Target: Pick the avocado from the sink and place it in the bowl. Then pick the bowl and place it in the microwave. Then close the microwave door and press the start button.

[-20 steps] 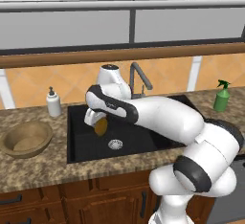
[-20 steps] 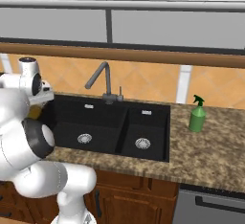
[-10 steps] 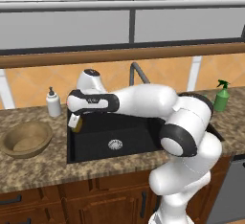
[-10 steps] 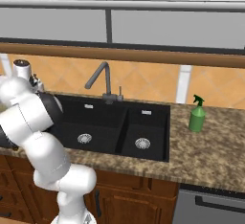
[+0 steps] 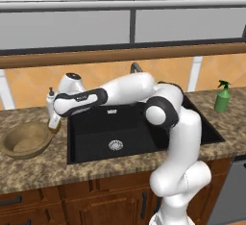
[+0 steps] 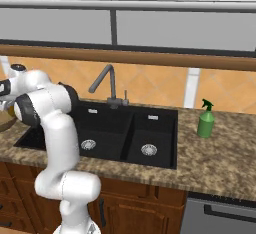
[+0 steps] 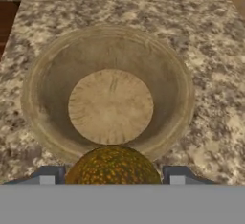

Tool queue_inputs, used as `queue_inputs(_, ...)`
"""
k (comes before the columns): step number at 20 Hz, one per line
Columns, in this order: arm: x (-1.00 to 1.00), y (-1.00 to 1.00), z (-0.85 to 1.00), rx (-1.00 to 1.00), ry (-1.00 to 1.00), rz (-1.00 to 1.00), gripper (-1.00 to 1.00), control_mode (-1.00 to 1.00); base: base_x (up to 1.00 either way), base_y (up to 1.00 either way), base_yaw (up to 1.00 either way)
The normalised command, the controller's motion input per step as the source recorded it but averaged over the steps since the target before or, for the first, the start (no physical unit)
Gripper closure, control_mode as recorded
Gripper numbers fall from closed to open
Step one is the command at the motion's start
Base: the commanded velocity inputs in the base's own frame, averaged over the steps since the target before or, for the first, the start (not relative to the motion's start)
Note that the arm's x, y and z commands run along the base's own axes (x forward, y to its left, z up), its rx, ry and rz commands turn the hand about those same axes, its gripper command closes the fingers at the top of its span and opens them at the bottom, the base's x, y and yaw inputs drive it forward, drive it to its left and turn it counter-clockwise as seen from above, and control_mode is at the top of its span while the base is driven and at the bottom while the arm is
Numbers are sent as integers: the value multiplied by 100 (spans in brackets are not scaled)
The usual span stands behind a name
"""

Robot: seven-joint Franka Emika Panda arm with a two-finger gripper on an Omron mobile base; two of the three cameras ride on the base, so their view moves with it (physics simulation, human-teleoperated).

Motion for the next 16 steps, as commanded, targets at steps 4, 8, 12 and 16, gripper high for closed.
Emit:
queue_inputs(4, 44, 84, 0, 0, 13, 0, 100, -100, 0, 0, 0)
queue_inputs(8, 28, 77, -28, -2, 13, -5, 100, -100, 0, 0, 0)
queue_inputs(12, 11, 49, -53, -4, 8, -8, 100, -100, 0, 0, 0)
queue_inputs(16, -12, -25, -21, -1, 0, -13, -100, -100, 0, 0, 0)
